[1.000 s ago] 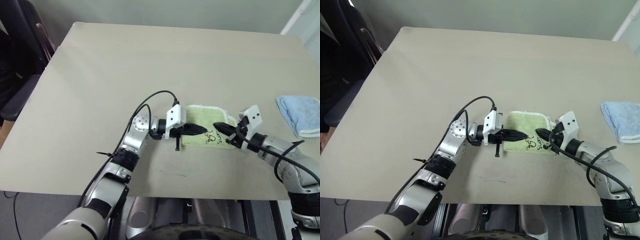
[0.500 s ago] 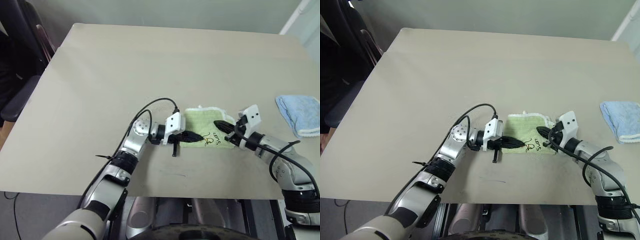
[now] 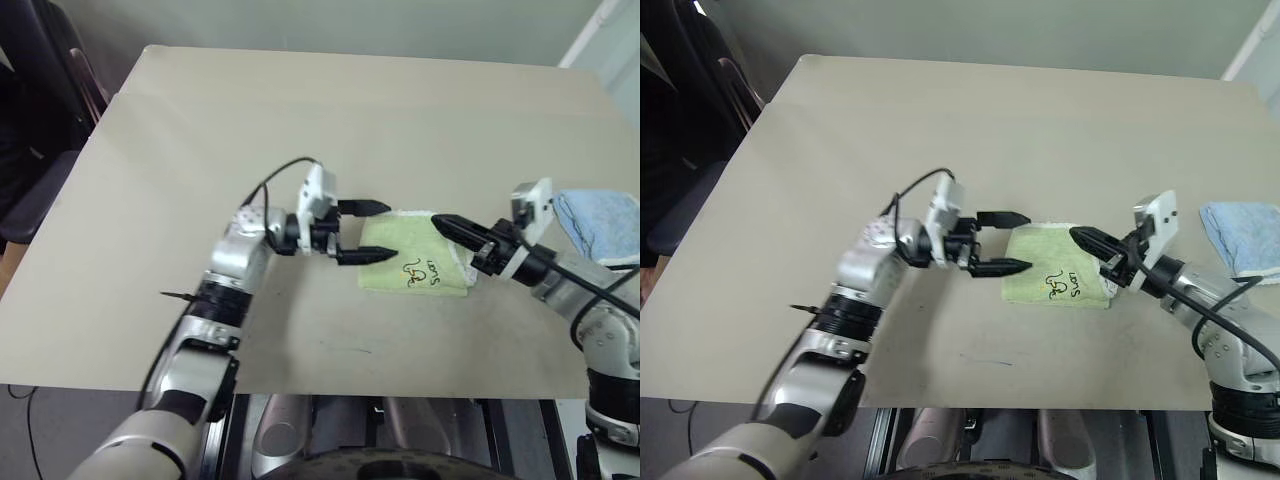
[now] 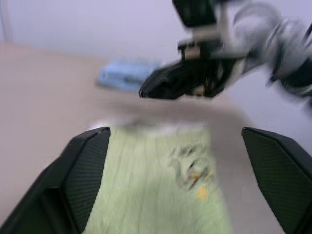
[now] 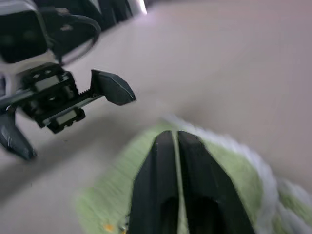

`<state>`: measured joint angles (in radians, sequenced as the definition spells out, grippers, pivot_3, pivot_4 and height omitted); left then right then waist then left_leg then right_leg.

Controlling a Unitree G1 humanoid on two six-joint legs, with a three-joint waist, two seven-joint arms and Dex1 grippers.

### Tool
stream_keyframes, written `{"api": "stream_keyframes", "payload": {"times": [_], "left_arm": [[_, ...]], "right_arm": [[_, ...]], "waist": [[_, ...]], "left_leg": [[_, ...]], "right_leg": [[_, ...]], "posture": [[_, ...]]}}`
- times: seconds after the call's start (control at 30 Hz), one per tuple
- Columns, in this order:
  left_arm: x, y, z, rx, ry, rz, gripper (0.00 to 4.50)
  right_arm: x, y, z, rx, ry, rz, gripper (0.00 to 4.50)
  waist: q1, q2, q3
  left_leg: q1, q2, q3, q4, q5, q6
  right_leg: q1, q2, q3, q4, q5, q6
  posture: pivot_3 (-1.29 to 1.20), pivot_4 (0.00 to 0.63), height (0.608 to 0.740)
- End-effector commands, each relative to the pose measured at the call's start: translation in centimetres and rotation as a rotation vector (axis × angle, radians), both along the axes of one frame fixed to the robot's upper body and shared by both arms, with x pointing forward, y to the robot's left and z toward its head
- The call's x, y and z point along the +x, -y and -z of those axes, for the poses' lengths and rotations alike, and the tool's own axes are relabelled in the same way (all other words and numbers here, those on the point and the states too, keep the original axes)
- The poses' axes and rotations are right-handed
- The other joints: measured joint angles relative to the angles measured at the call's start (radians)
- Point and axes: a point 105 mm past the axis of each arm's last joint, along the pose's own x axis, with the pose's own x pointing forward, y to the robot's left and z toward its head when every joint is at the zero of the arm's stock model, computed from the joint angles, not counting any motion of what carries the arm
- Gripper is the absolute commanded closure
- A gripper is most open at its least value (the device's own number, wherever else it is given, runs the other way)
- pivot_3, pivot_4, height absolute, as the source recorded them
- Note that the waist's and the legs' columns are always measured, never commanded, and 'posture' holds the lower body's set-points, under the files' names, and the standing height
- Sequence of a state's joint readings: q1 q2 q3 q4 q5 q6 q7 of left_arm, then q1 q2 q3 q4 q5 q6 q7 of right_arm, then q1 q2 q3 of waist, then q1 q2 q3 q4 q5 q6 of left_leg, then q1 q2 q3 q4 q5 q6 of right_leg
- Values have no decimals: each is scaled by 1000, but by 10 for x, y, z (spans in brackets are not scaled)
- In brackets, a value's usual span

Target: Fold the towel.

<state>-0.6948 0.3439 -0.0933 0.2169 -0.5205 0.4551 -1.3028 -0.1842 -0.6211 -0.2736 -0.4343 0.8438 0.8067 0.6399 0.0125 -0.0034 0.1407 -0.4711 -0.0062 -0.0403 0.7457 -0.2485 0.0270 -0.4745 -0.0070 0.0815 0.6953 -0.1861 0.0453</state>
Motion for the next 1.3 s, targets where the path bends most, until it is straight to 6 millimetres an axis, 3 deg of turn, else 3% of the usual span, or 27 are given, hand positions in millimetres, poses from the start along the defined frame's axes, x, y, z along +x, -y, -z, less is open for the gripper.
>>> {"api": "stream_keyframes", "payload": {"times": [0.03,0.3,0.33,0.4,0.63,0.73,0.87,1.03,1.3], "left_arm": [[1,-18,-23,-27,-91,-29,0],[16,-59,6,91,-377,-243,0],[16,-60,10,112,-392,-265,0],[16,-60,29,189,-485,-314,0],[-8,-40,50,295,-762,-288,0],[-14,-30,51,278,-847,-248,0],[-14,-14,56,262,-1004,-227,0],[-10,-2,65,255,-1082,-235,0],[-8,34,61,202,-1184,-157,0]], "right_arm": [[-12,2,-22,-6,66,-31,2926],[-22,8,-15,-89,8,-85,119],[-23,8,-15,-91,5,-87,35],[-22,11,-12,-101,-17,-79,35],[-33,12,1,-178,-85,-120,35],[-35,16,3,-222,-87,-121,35],[-33,21,3,-257,-77,-93,35],[-37,24,3,-268,-81,-76,35],[-38,25,3,-265,-71,-38,35]], "waist": [[0,0,0],[0,0,0],[0,0,0],[0,0,0],[3,0,0],[3,0,0],[4,0,0],[7,0,0],[21,-1,1]], "left_leg": [[1,0,0,0,0,0],[1,0,-1,-1,0,-1],[1,0,-1,-1,0,-1],[1,0,-1,-1,0,-2],[0,0,-1,-1,1,-5],[1,0,0,-1,5,-14],[2,0,-1,-1,6,-14],[3,0,-1,-1,7,-15],[12,-1,0,-1,5,-11]], "right_leg": [[0,0,0,0,0,0],[0,0,0,0,-1,-1],[0,0,0,0,-1,-1],[0,0,0,0,-1,-2],[-1,0,0,0,-2,-2],[0,0,0,0,-2,-2],[1,0,0,0,-4,1],[2,0,0,1,-8,8],[11,0,1,0,-9,11]], "posture": [[0,150,697],[0,150,697],[0,150,697],[0,150,697],[0,150,697],[0,150,697],[0,150,697],[0,150,697],[0,150,697]]}}
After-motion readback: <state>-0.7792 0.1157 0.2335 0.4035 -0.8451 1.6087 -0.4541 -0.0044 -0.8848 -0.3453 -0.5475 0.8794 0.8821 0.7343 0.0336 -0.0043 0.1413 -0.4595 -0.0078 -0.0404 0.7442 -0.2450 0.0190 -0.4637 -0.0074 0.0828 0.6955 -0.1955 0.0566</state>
